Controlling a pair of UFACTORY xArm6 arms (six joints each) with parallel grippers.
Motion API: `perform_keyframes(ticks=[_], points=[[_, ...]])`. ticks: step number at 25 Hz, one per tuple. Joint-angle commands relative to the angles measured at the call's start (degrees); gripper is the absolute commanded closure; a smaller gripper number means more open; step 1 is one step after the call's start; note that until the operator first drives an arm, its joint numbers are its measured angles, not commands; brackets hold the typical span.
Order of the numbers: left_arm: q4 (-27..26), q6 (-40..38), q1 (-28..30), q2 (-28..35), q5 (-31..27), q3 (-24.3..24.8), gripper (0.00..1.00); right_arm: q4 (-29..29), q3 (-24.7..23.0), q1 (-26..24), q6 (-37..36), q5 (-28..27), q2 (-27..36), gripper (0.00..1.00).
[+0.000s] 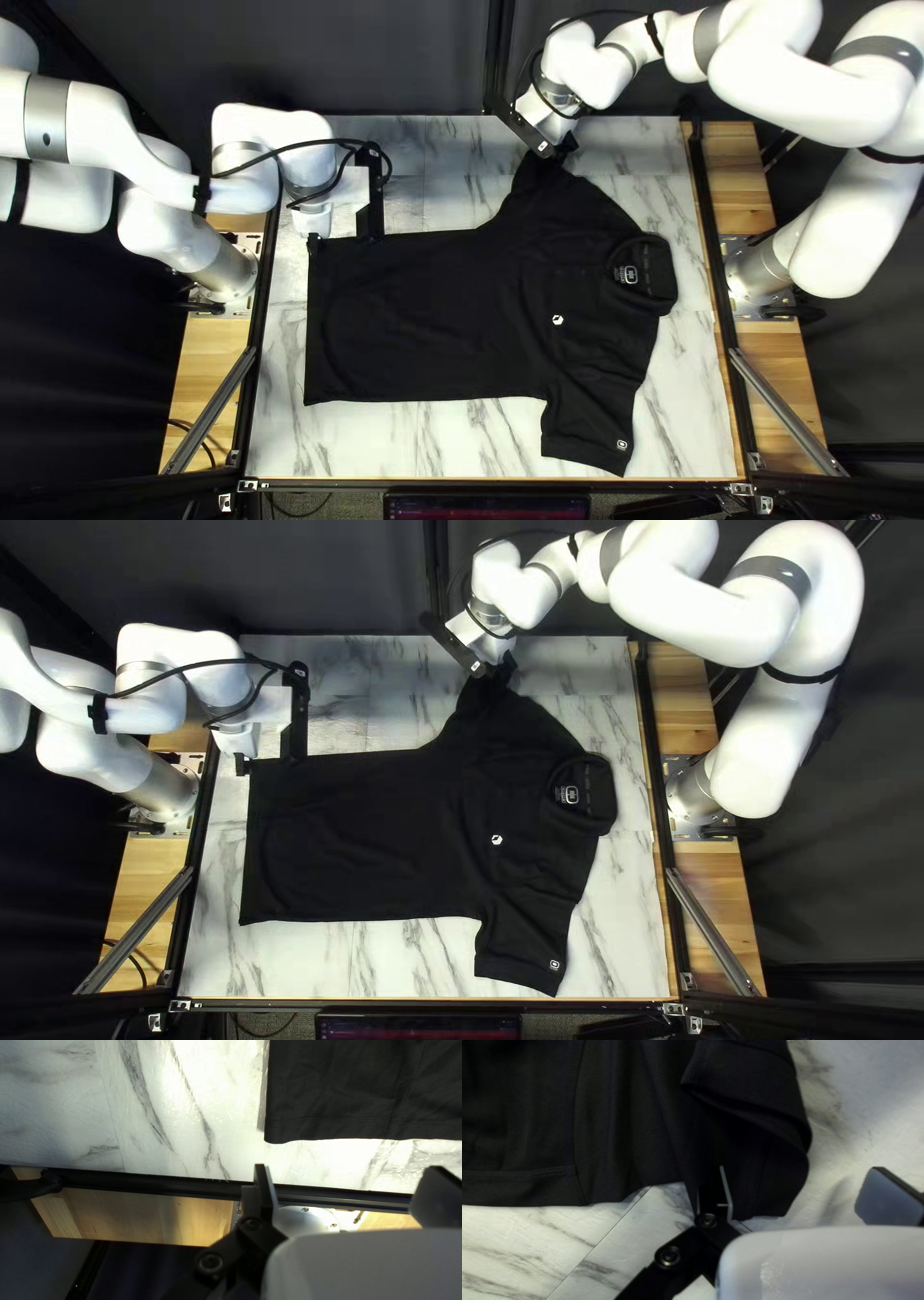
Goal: Fold t-shirt
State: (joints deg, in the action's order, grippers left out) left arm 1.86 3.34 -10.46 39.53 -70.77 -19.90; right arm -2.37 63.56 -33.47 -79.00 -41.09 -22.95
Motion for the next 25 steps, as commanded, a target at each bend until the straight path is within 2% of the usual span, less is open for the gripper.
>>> perform_keyframes(ticks=[1, 10, 14, 20, 25], points=[[0.0, 0.0, 0.0, 0.0, 0.0, 0.0, 0.0, 0.65, 0.35, 0.46, 0.36, 0.1, -0.21, 1.0], [0.0, 0.0, 0.0, 0.0, 0.0, 0.0, 0.0, 2.41, 0.34, 1.7, 1.77, 0.51, -0.32, 1.0], [0.0, 0.0, 0.0, 0.0, 0.0, 0.0, 0.0, 3.82, -1.6, 3.11, 4.32, -0.78, 3.72, 1.0], [0.0, 0.0, 0.0, 0.0, 0.0, 0.0, 0.0, 8.37, -4.87, 7.93, 14.09, -4.41, 11.89, 1.0], [0.0, 0.0, 0.0, 0.0, 0.0, 0.0, 0.0, 11.66, -5.6, 12.57, 23.22, -8.25, 14.8, 1.0]])
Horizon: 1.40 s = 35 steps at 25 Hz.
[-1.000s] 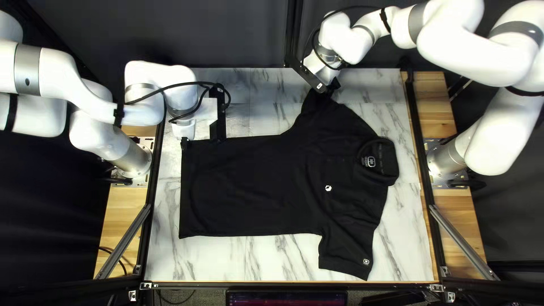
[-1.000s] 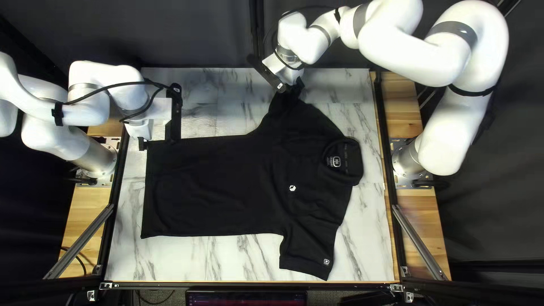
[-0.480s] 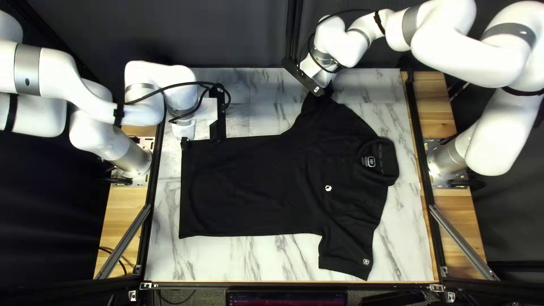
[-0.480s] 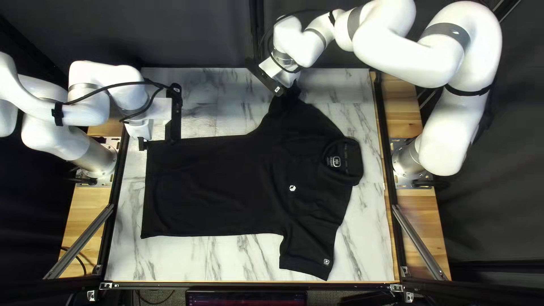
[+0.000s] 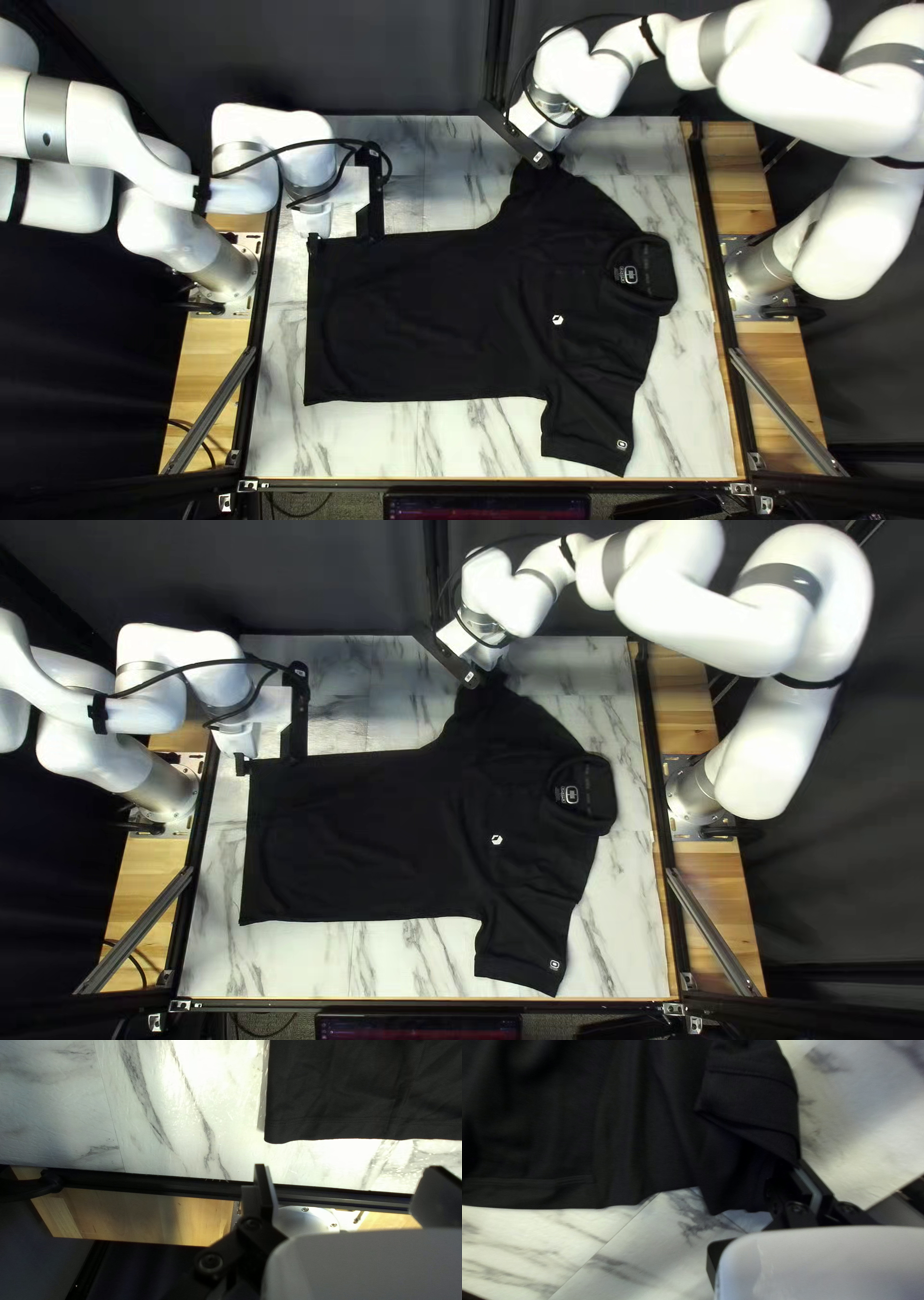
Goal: Fold t-shirt
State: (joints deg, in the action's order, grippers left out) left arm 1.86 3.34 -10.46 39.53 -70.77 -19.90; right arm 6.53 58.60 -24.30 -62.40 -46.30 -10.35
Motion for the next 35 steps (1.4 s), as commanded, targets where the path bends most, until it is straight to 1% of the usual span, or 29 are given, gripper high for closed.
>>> perform_keyframes(ticks=[1, 6, 15, 22, 25, 30, 35], points=[[0.0, 0.0, 0.0, 0.0, 0.0, 0.0, 0.0, 3.22, -0.57, 4.13, 8.09, -3.88, 2.4, 1.0], [0.0, 0.0, 0.0, 0.0, 0.0, 0.0, 0.0, 4.95, -1.67, 8.74, 15.75, -8.1, 4.41, 1.0], [0.0, 0.0, 0.0, 0.0, 0.0, 0.0, 0.0, 4.42, -5.52, 14.08, 23.49, -11.95, 8.97, 1.0], [0.0, 0.0, 0.0, 0.0, 0.0, 0.0, 0.0, 3.16, -4.51, 18.94, 28.49, -14.8, 10.6, 1.0], [0.0, 0.0, 0.0, 0.0, 0.0, 0.0, 0.0, 2.77, -2.75, 21.0, 30.46, -16.82, 10.57, 1.0], [0.0, 0.0, 0.0, 0.0, 0.0, 0.0, 0.0, 2.35, -1.05, 23.08, 32.78, -19.06, 10.66, 1.0], [0.0, 0.0, 0.0, 0.0, 0.0, 0.0, 0.0, 1.56, -2.23, 25.05, 35.29, -19.69, 12.1, 1.0]])
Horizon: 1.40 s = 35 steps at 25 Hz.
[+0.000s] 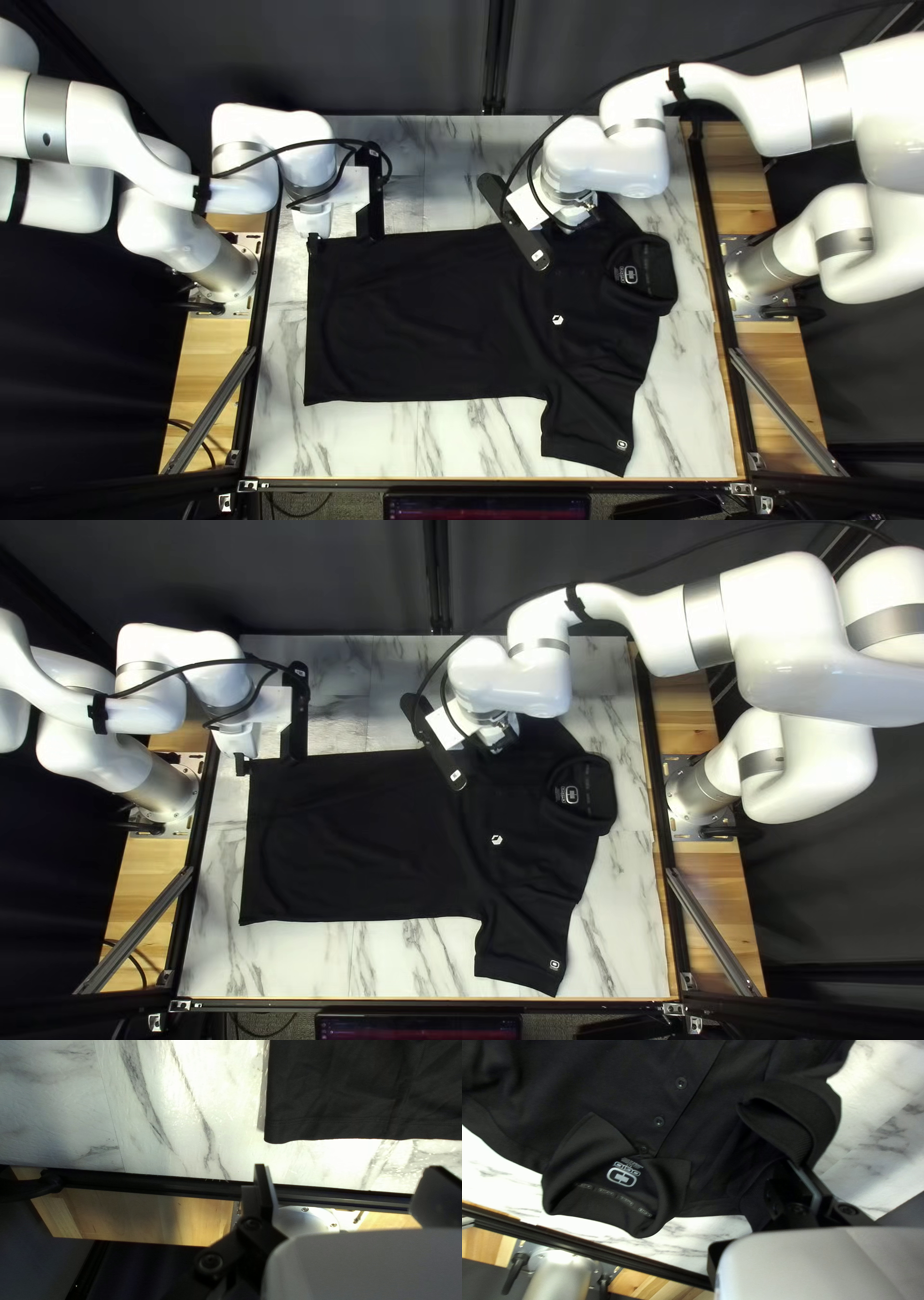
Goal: Fold t-shirt
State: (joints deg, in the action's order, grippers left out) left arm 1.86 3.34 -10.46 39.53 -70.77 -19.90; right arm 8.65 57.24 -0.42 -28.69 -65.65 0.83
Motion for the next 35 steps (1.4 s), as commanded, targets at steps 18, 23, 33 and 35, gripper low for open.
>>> perform_keyframes(ticks=[18, 23, 33, 35], points=[[0.0, 0.0, 0.0, 0.0, 0.0, 0.0, 0.0, -4.28, 1.93, 8.66, 5.92, -2.9, -2.87, 1.0], [0.0, 0.0, 0.0, 0.0, 0.0, 0.0, 0.0, -6.0, 1.5, 9.98, 4.35, -1.37, -4.33, 1.0], [0.0, 0.0, 0.0, 0.0, 0.0, 0.0, 0.0, -10.11, -0.1, 11.56, 0.87, 3.46, -7.94, 1.0], [0.0, 0.0, 0.0, 0.0, 0.0, 0.0, 0.0, -11.19, -2.15, 11.19, 0.03, 6.26, -7.83, 0.94]])
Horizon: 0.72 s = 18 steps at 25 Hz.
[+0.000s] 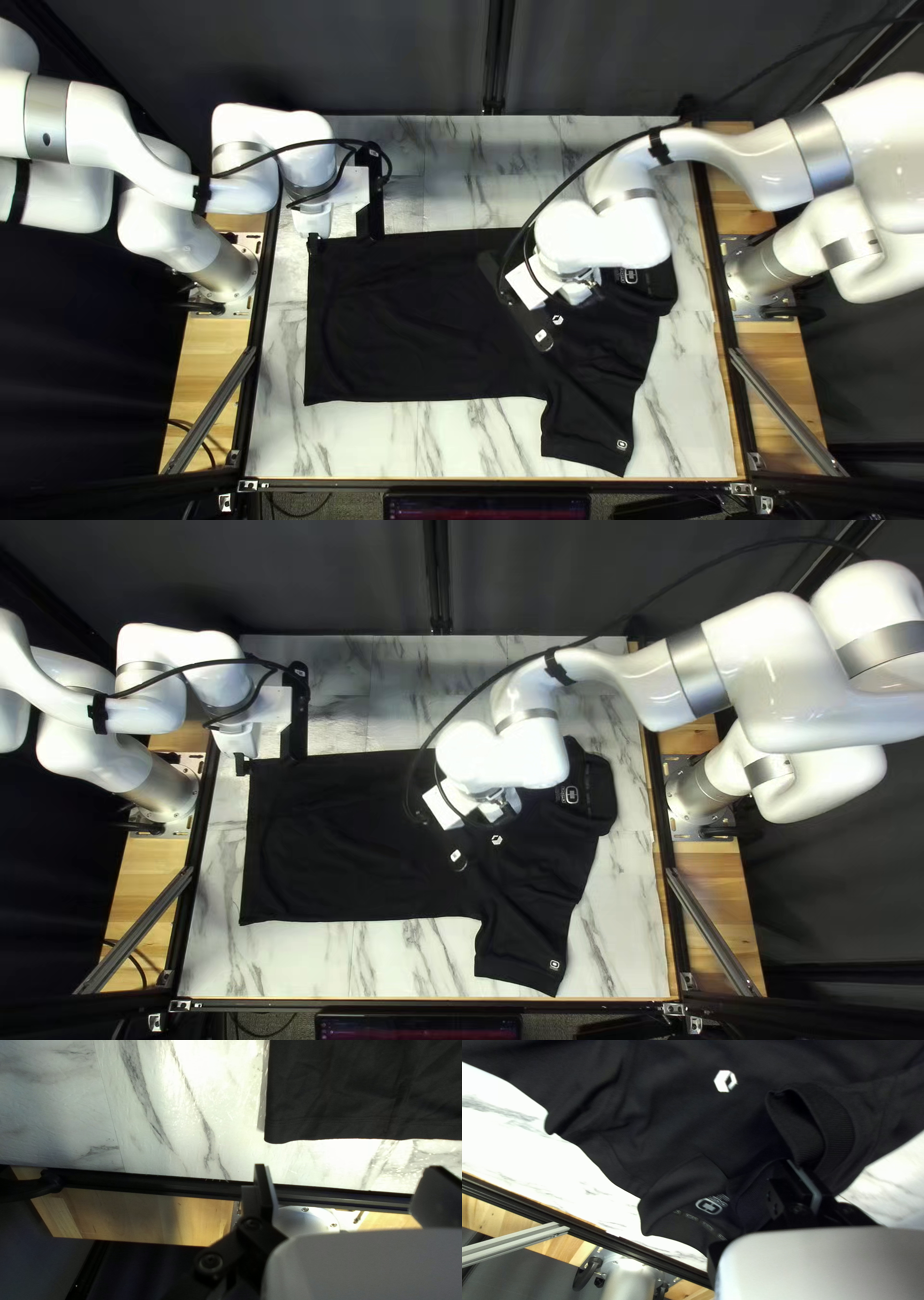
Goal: Fold t-shirt
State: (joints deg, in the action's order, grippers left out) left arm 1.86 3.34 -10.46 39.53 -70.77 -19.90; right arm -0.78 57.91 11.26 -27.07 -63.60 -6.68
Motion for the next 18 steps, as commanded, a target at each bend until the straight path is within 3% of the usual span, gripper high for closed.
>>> perform_keyframes(ticks=[1, 2, 3, 7, 11, 18], points=[[0.0, 0.0, 0.0, 0.0, 0.0, 0.0, 0.0, -2.37, -3.7, -0.53, -1.84, 5.57, -0.2, 0.44], [0.0, 0.0, 0.0, 0.0, 0.0, 0.0, 0.0, -2.86, -4.41, -0.48, -2.02, 6.63, -0.09, 0.29], [0.0, 0.0, 0.0, 0.0, 0.0, 0.0, 0.0, -3.77, -5.66, -0.52, -2.23, 8.25, 0.45, 0.0], [0.0, 0.0, 0.0, 0.0, 0.0, 0.0, 0.0, -4.08, -9.27, -0.56, 0.42, 11.15, 4.0, 0.0], [0.0, 0.0, 0.0, 0.0, 0.0, 0.0, 0.0, -0.5, -13.38, 0.77, 7.25, 16.71, 6.51, 0.0], [0.0, 0.0, 0.0, 0.0, 0.0, 0.0, 0.0, 6.06, -11.98, 3.91, 15.8, 21.89, 2.75, 0.0]])
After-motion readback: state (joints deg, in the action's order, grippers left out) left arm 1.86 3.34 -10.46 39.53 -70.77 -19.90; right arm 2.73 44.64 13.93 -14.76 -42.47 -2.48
